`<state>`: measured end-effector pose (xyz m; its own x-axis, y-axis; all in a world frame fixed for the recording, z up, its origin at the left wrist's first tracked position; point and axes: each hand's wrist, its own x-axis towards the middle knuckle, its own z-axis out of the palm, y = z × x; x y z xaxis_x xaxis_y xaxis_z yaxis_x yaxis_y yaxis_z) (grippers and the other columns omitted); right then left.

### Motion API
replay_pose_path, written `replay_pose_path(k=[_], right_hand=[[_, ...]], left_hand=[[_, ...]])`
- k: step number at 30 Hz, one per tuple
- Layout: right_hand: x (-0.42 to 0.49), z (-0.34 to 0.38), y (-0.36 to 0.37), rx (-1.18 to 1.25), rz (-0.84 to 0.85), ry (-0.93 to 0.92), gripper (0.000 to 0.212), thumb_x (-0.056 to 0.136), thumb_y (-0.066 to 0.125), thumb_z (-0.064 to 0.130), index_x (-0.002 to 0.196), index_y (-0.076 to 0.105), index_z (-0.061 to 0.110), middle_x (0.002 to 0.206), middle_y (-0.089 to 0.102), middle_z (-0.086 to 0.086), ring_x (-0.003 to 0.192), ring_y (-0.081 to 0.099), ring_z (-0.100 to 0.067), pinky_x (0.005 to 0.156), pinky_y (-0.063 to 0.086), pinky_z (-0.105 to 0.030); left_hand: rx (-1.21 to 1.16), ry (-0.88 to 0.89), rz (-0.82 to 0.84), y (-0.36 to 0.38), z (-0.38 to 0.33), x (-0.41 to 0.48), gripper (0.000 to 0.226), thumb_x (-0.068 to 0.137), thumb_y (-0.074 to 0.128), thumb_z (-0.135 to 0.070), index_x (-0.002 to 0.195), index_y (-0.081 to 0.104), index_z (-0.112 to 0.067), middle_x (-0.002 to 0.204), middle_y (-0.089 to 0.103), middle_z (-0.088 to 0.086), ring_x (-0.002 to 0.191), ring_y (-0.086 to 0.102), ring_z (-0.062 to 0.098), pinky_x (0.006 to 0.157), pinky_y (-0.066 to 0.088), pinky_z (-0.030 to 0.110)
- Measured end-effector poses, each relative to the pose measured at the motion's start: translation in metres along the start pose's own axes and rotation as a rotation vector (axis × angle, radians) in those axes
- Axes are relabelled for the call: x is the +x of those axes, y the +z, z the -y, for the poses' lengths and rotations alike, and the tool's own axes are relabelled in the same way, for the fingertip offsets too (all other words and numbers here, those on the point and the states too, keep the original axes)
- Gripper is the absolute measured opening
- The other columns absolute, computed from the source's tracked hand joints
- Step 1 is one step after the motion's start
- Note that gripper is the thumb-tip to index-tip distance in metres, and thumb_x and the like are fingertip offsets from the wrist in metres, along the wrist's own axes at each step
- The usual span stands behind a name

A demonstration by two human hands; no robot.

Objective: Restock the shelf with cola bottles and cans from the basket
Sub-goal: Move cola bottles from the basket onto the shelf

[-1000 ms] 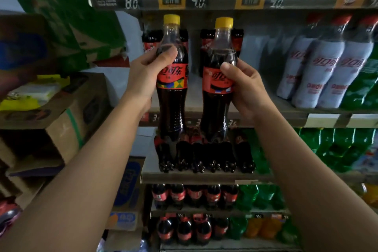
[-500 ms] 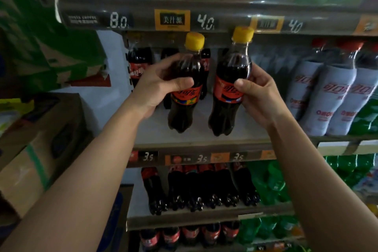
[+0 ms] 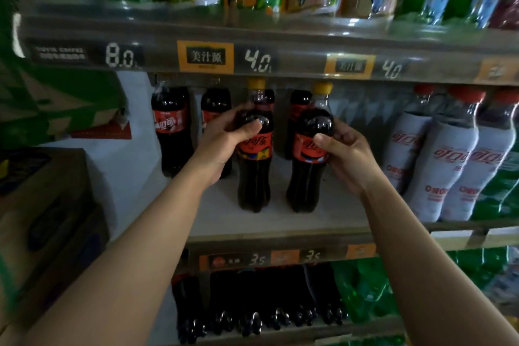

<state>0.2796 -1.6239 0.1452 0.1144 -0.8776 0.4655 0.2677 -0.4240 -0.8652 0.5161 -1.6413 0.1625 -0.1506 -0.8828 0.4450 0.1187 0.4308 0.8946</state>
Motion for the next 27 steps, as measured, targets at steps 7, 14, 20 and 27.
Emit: replay_pose_path(k=[7, 14, 20, 27], right_hand=[[-0.001, -0.012, -0.005, -0.061, 0.0, 0.044, 0.074, 0.068, 0.083, 0.038, 0.132, 0.055, 0.013, 0.122, 0.068, -0.01, 0.118, 0.061, -0.025, 0.101, 0.049, -0.036], [-0.019, -0.035, -0.018, -0.523, 0.012, 0.134, 0.056, 0.062, 0.086, 0.022, 0.111, 0.06, 0.028, 0.112, 0.067, 0.006, 0.11, 0.061, -0.011, 0.097, 0.047, -0.032], [-0.003, -0.037, -0.023, -0.642, -0.01, 0.157, 0.056, 0.07, 0.084, 0.013, 0.118, 0.057, 0.021, 0.108, 0.066, 0.008, 0.101, 0.061, -0.004, 0.087, 0.047, -0.022], [0.029, -0.046, -0.034, -0.632, -0.063, 0.094, 0.048, 0.076, 0.077, -0.002, 0.119, 0.058, 0.003, 0.097, 0.065, 0.003, 0.08, 0.057, 0.012, 0.062, 0.042, 0.001]], left_hand=[[0.121, -0.005, -0.003, 0.005, 0.015, 0.0, 0.058, 0.066, 0.082, -0.043, 0.119, 0.058, -0.04, 0.121, 0.065, -0.01, 0.114, 0.058, 0.001, 0.098, 0.047, 0.027], [0.439, -0.165, 0.103, -0.007, 0.039, -0.022, 0.076, 0.067, 0.083, -0.014, 0.131, 0.045, -0.029, 0.119, 0.057, -0.016, 0.112, 0.052, -0.001, 0.099, 0.039, 0.024], [0.539, -0.183, 0.041, -0.002, 0.052, -0.004, 0.071, 0.067, 0.085, -0.018, 0.13, 0.053, -0.019, 0.124, 0.063, -0.003, 0.115, 0.058, 0.012, 0.103, 0.044, 0.037], [0.576, -0.144, -0.073, 0.015, 0.071, 0.029, 0.067, 0.069, 0.084, -0.017, 0.129, 0.054, -0.015, 0.126, 0.064, 0.003, 0.117, 0.059, 0.017, 0.104, 0.044, 0.037]])
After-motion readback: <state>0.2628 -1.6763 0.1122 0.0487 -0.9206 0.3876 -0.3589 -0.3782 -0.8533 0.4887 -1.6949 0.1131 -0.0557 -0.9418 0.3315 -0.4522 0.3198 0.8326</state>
